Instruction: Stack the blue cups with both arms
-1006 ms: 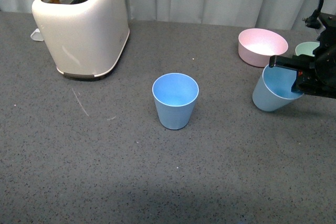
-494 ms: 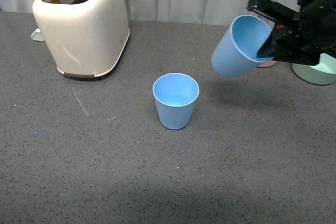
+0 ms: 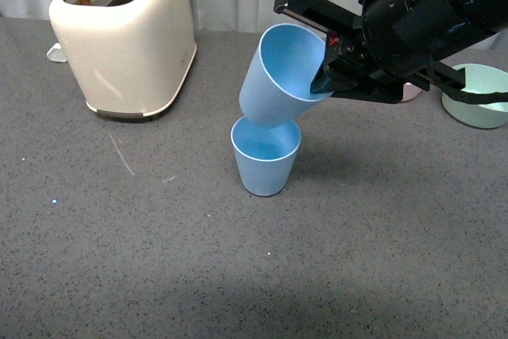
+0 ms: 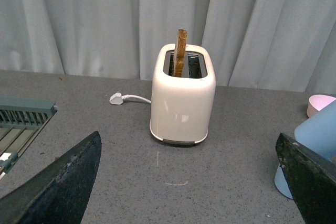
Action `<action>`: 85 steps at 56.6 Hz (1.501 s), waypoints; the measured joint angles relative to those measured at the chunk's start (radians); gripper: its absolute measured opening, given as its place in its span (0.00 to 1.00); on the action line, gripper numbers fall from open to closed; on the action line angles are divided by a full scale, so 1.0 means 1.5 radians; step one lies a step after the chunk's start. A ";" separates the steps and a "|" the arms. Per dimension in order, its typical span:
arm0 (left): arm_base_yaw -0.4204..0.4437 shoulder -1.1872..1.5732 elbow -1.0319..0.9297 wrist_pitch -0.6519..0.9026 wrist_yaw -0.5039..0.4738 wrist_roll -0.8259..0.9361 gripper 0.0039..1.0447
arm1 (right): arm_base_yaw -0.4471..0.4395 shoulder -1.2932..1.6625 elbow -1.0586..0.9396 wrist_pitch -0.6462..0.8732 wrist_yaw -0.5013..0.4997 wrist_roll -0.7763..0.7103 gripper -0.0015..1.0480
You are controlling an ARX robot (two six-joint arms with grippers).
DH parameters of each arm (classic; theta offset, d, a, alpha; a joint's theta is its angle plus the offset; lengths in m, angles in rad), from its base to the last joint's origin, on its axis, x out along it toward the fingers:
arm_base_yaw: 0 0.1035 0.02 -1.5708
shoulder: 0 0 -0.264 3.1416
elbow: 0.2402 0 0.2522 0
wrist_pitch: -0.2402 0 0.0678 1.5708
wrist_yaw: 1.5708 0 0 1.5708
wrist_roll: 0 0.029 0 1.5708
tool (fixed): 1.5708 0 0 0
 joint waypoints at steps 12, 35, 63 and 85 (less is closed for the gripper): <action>0.000 0.000 0.000 0.000 0.000 0.000 0.94 | 0.009 0.006 0.005 -0.009 -0.001 0.003 0.01; 0.000 0.000 0.000 0.000 0.000 0.000 0.94 | 0.007 0.010 0.012 -0.002 0.006 0.002 0.49; 0.000 0.000 0.000 0.000 0.000 0.000 0.94 | 0.008 -0.010 -0.018 0.077 0.078 -0.057 0.89; 0.000 0.000 0.000 -0.001 0.000 0.000 0.94 | -0.101 -0.229 -0.522 0.896 0.306 -0.318 0.10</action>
